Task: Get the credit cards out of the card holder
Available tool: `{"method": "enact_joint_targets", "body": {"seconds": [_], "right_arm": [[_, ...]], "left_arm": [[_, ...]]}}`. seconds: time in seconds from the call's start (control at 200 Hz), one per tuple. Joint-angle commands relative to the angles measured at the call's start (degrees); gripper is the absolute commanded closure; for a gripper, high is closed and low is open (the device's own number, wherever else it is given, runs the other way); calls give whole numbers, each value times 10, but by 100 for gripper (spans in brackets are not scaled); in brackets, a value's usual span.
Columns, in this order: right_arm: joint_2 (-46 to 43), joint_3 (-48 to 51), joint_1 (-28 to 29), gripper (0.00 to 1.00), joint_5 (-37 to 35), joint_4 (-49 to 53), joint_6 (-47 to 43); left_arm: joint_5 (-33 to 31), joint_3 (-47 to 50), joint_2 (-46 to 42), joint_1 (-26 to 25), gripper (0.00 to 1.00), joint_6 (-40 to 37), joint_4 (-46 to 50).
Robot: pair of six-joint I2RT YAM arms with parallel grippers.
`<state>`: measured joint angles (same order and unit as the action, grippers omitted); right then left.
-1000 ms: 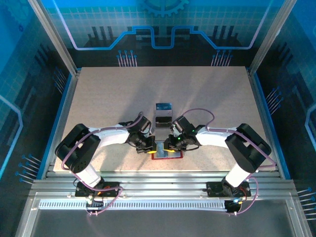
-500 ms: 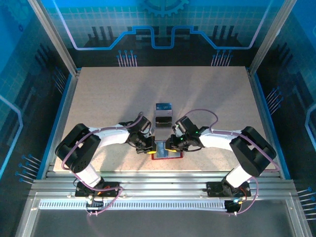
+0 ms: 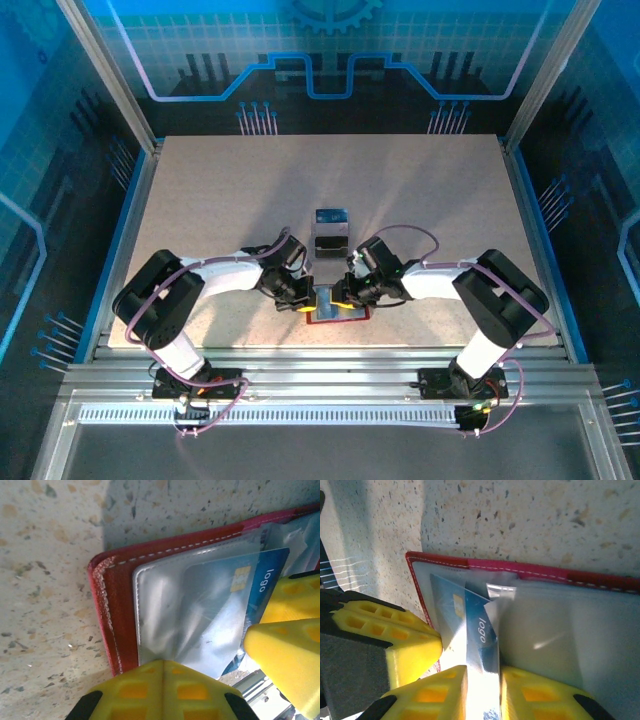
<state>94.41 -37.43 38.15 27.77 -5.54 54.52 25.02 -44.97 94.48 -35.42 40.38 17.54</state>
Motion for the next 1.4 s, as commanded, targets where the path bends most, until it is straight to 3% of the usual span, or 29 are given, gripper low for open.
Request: {"method": "enact_joint_targets", "body": {"seconds": [0.0, 0.28, 0.69, 0.85, 1.086, 1.396], "right_arm": [[11, 18, -4, 78, 14, -29, 13], [-39, 26, -12, 91, -3, 0, 4], [-176, -39, -71, 100, -52, 233, -126], [-170, -158, -82, 100, -81, 349, -291], [-66, -359, -76, 100, -161, 474, -605], [104, -583, -78, 100, -230, 561, -930]], "left_arm": [[-25, -2, 18, -4, 100, -7, 43], [-30, -7, 18, -4, 100, -10, 53], [-39, -10, 4, -3, 100, -14, 61], [-36, -28, -25, -3, 86, -13, 63], [-72, -35, -79, 2, 70, -15, 95], [-93, 37, -185, 72, 54, -17, 111]]}}
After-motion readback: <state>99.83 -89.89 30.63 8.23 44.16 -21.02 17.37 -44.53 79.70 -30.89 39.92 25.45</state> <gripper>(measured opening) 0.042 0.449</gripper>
